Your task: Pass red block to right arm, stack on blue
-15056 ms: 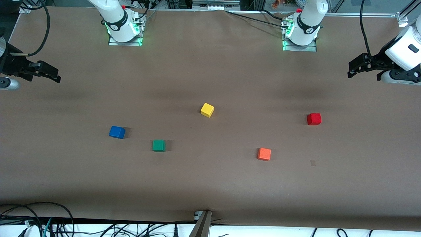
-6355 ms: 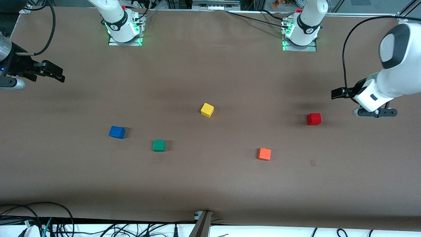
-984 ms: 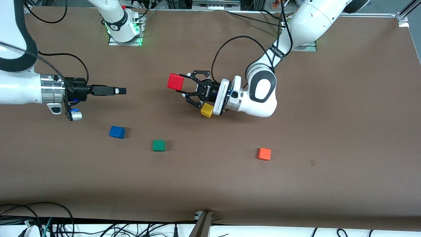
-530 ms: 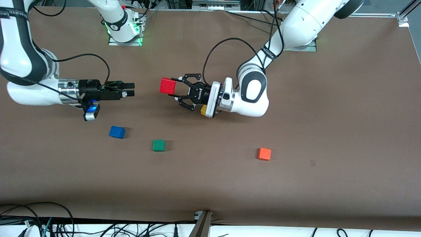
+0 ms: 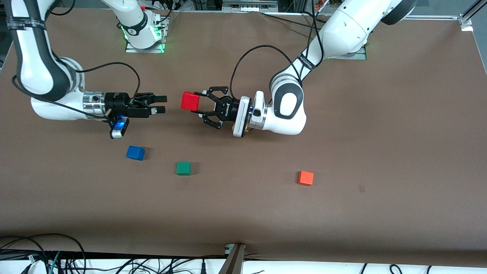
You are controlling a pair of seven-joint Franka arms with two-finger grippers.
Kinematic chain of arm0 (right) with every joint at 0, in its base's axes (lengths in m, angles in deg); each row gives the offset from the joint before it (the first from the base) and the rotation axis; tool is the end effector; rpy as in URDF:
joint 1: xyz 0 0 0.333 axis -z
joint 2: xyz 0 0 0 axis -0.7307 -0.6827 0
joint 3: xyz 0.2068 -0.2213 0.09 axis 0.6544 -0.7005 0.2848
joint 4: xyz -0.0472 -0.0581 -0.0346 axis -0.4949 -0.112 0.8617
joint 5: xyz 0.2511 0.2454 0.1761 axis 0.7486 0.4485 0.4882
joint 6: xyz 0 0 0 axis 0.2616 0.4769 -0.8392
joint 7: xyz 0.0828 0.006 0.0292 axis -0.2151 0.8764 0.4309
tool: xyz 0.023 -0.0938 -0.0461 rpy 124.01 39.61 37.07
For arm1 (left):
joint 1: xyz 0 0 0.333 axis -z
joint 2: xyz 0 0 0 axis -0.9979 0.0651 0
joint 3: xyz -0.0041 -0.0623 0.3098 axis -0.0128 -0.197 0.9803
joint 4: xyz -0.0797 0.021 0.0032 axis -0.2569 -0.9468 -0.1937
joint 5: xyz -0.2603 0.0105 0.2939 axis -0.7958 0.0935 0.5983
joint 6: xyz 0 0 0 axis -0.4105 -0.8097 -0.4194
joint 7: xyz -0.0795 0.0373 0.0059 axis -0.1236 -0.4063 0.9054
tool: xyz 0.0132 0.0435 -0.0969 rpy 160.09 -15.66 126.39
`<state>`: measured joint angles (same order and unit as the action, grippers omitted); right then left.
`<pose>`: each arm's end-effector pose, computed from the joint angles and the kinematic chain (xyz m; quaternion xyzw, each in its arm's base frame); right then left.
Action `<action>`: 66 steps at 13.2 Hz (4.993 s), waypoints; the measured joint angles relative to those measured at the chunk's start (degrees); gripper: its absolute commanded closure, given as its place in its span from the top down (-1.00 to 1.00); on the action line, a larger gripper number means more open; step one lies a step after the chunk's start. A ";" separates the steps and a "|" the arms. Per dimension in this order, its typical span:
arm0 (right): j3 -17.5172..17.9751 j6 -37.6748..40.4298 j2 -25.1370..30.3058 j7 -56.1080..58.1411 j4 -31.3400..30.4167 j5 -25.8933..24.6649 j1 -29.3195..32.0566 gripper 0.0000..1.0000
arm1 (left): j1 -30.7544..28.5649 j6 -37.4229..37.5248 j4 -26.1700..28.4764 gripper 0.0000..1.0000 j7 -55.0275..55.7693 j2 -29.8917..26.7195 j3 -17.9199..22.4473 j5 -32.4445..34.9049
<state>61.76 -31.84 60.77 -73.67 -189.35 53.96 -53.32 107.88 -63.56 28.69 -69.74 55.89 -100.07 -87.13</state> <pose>0.5498 0.1367 0.3588 -0.7321 0.2684 0.2859 0.5570 0.5552 -0.5006 0.3054 0.5610 -0.3356 0.3051 0.6925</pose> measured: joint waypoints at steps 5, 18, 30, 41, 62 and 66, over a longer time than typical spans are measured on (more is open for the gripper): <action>0.09 -4.30 0.24 0.00 0.00 4.48 -4.37 1.00 | 1.04 -1.46 -1.44 -1.00 2.60 0.16 0.40 0.00; 0.70 -4.96 0.27 3.22 -0.13 6.53 -5.90 -0.63 | 1.00 -1.46 -1.87 0.99 3.84 0.24 0.67 -0.03; 0.65 -5.26 0.46 2.81 5.24 -14.34 -5.90 -0.63 | -10.99 6.68 -2.49 1.00 3.30 0.23 1.56 15.99; 0.34 -20.78 -9.41 2.93 14.74 -70.80 -6.63 -0.63 | -25.47 30.34 -3.73 1.00 11.46 -9.20 8.45 49.47; -0.51 -32.26 -19.41 6.54 15.86 -82.42 -3.52 -0.63 | -19.86 14.87 12.52 1.00 49.18 -38.73 34.10 87.89; -0.52 -32.27 -18.75 6.54 14.72 -82.42 -3.50 -0.63 | -16.46 16.36 12.53 1.00 74.71 -44.37 33.49 100.82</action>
<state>61.23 -64.10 42.02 -67.13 -174.62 -28.47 -56.82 91.42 -47.20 41.22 4.98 11.53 -66.58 13.69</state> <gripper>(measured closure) 0.427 0.000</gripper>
